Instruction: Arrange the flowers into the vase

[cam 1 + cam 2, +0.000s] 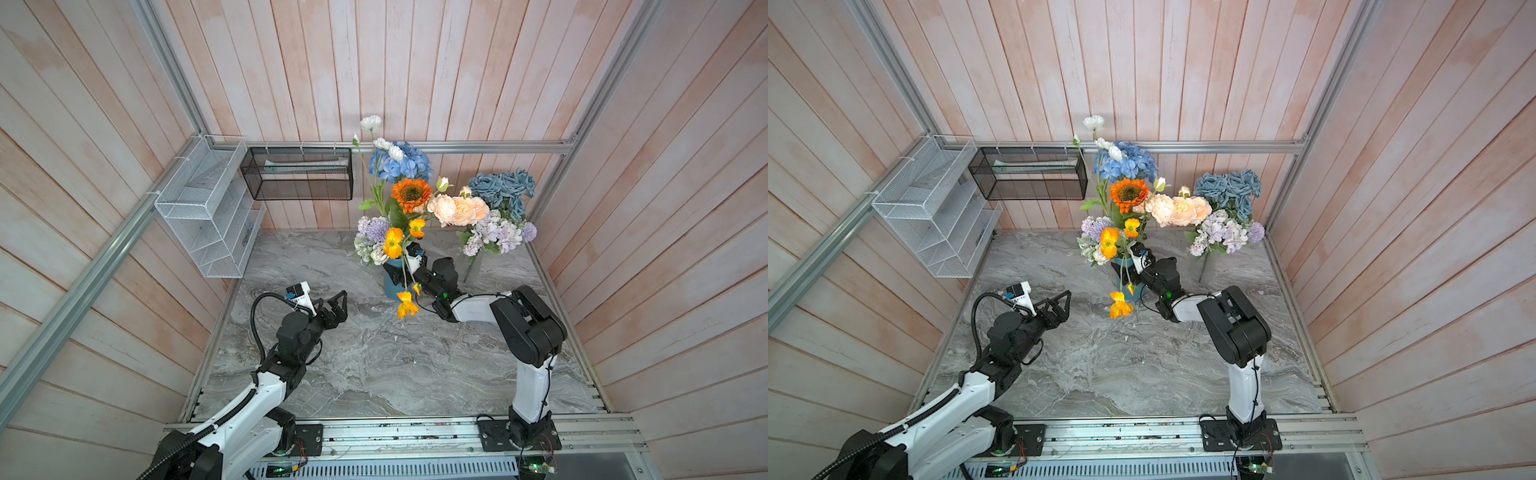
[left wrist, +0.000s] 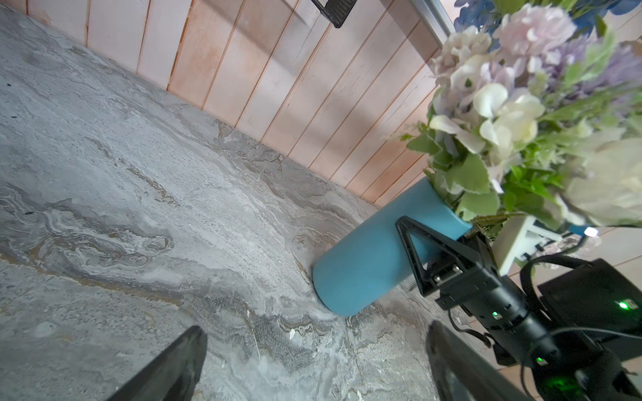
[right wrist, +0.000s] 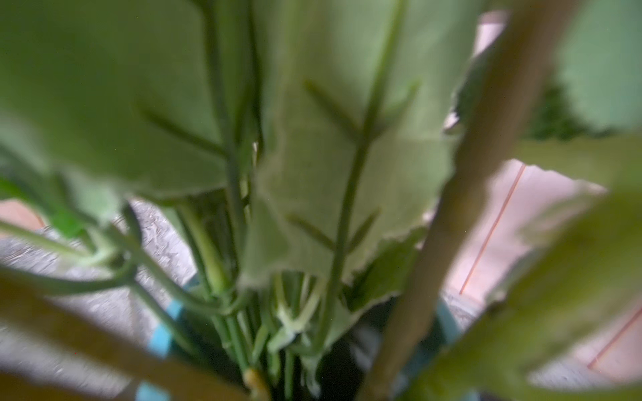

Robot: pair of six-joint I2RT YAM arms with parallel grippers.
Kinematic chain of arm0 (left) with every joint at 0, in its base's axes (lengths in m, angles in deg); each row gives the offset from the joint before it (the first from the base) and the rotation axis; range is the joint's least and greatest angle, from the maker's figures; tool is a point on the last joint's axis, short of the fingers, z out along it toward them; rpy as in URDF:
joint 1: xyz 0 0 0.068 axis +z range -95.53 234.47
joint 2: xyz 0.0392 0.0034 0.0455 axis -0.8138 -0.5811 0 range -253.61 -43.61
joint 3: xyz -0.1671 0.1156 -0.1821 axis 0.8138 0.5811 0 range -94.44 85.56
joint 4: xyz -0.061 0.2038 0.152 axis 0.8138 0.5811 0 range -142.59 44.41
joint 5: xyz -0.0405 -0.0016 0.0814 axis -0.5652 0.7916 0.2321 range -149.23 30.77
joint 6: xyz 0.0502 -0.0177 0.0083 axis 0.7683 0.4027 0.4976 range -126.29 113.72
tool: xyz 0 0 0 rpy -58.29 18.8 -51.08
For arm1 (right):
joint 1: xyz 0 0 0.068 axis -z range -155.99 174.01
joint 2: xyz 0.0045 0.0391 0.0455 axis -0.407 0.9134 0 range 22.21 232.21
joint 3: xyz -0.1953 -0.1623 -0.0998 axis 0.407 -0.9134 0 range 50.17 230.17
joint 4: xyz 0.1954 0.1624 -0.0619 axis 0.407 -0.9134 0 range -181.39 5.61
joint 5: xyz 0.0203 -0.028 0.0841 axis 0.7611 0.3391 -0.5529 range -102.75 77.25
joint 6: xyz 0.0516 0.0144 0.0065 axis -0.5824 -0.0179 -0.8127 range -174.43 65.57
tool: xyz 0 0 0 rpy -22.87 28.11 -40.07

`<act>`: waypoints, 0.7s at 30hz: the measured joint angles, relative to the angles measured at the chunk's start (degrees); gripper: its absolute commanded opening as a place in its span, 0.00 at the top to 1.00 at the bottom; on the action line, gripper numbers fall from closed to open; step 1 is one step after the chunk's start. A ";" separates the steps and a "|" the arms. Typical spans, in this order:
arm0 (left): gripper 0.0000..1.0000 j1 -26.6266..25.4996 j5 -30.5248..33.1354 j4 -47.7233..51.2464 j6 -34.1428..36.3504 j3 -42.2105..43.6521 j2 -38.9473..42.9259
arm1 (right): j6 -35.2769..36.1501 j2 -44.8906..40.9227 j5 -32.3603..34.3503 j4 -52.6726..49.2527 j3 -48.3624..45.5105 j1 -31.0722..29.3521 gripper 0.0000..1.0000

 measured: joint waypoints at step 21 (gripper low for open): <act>0.00 0.00 -0.15 0.87 -0.22 0.33 0.96 | -2.58 6.12 -0.37 11.91 4.46 0.02 0.02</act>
